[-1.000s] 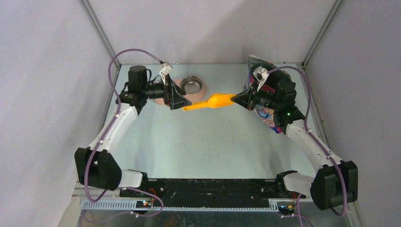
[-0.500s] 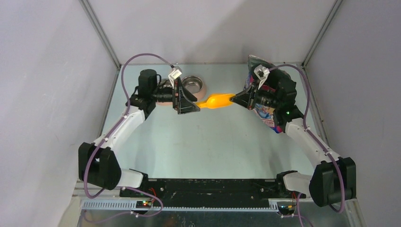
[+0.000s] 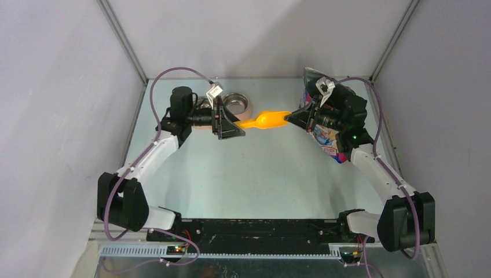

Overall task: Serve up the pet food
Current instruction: Adjust the spatula.

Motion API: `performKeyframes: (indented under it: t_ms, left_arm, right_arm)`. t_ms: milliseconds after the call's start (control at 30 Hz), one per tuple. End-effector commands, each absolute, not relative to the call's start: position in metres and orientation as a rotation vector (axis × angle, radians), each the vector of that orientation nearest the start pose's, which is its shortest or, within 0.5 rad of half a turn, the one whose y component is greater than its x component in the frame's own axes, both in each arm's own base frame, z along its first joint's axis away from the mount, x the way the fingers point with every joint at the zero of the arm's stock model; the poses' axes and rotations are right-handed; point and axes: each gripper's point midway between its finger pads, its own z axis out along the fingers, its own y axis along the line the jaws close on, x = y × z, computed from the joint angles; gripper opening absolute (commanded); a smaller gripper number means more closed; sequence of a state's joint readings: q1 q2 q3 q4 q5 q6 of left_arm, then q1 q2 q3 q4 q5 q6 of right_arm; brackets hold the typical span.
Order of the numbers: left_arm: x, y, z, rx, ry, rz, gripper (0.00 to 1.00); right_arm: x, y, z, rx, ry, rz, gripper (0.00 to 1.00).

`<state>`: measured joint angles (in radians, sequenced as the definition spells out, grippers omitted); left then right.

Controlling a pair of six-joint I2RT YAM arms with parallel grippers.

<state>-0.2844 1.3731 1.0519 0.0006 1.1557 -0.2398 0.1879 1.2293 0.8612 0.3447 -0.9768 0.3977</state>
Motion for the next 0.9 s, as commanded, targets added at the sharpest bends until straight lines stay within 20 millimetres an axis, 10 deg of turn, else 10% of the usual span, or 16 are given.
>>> performKeyframes:
  t_ms: [0,867]
  left_arm:
    - [0.275,-0.255,0.276,0.867,1.697,-1.458,0.87]
    - [0.264,-0.266,0.27,0.899,1.688,-1.506,0.68]
  right_arm:
    - [0.309,0.216,0.307,-0.653,1.536,1.197,0.0]
    - [0.329,0.209,0.292,-0.537,1.611,1.268,0.0]
